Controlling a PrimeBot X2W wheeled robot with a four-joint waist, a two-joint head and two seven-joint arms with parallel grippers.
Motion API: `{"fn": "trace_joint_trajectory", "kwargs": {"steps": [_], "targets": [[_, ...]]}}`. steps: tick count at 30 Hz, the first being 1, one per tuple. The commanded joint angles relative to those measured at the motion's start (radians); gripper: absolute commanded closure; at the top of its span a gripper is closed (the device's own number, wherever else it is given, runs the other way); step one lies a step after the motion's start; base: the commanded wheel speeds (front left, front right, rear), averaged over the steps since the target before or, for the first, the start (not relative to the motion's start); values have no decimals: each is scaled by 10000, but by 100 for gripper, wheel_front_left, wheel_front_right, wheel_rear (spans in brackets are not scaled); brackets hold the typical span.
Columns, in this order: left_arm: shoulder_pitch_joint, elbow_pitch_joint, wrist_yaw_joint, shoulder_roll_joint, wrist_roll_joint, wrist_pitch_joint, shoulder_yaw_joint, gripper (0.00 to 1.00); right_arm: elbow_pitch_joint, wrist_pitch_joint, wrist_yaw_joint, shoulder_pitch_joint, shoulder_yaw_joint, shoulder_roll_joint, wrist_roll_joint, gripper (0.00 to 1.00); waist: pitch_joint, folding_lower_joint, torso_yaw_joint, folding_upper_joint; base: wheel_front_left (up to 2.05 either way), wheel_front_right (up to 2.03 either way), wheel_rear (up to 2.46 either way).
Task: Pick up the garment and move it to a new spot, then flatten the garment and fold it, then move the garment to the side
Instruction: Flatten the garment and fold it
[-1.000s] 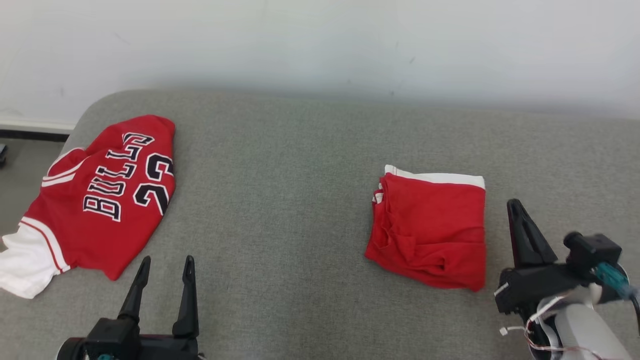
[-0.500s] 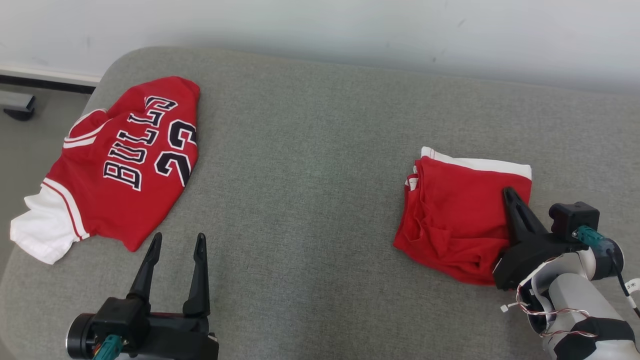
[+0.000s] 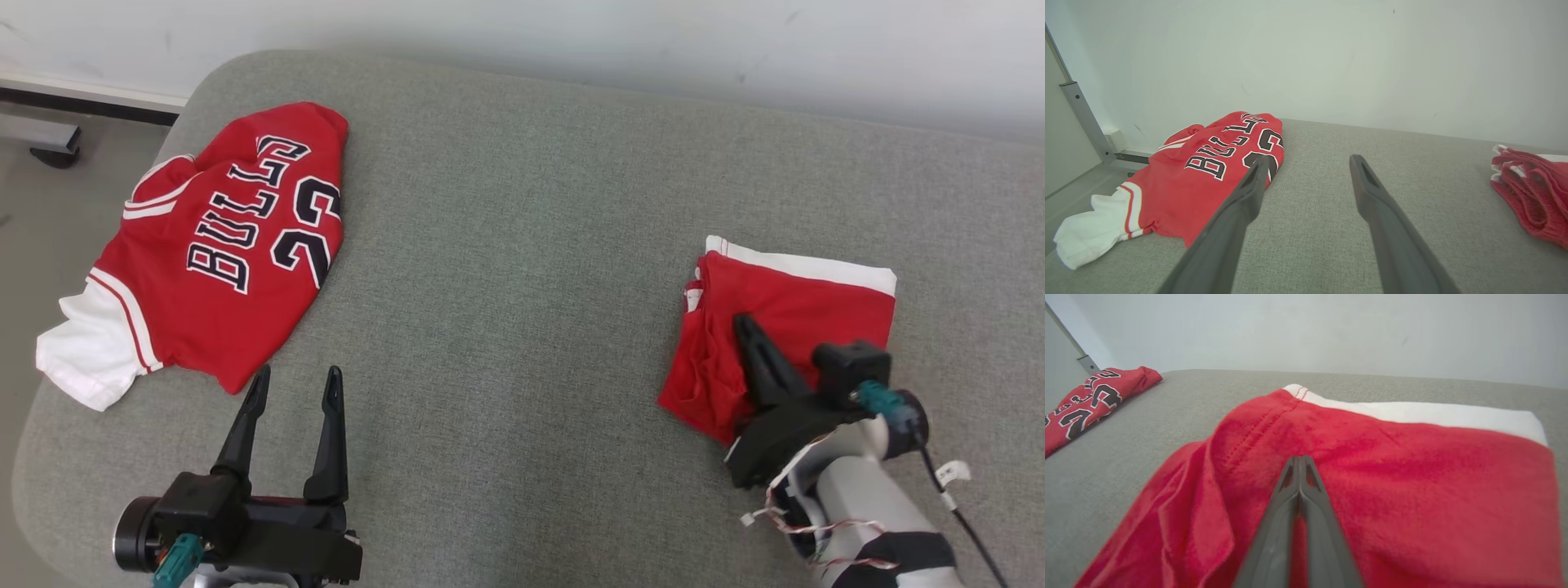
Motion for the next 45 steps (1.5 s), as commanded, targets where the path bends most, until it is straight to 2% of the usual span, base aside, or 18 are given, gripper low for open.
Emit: {"fn": "trace_joint_trajectory", "kwargs": {"steps": [1, 7, 14, 25, 29, 38, 45], "targets": [[-42, -1, 14, -20, -18, -35, 39, 0, -205, -2, -24, 226, 110, 163, -77, 100, -11, -1, 10, -1, 0, 0, 0], [-81, 17, 13, -26, -70, -35, -17, 0, -755, -2, -24, 606, 588, 578, -180, 100, -1, -1, 73, -1, 0, 0, 0], [-108, 97, 13, -31, -102, -35, -64, 0, -593, -2, -24, 668, 791, 796, -25, 100, -52, -1, 113, -1, 0, 0, 0], [225, 74, 26, -29, -69, -35, 184, 0, -1539, -2, -24, 863, 839, 824, 172, 100, -466, -1, -490, -1, 0, 0, 0], [408, 58, 33, -29, 9, -34, 387, 0, -2192, -2, -24, 1064, 589, 662, 88, 100, -730, -1, -944, -1, 0, 0, 0], [789, 86, 23, -30, 191, -35, 622, 0, -3601, -2, -24, 2009, -408, -133, -103, 100, -1304, -1, -1918, -1, 0, 0, 0], [1067, 57, 19, -17, 252, -35, 824, 0, -4515, -3, -24, 3069, -1041, -383, -260, 100, -1598, -1, -2511, -1, 0, 0, 0]]}}
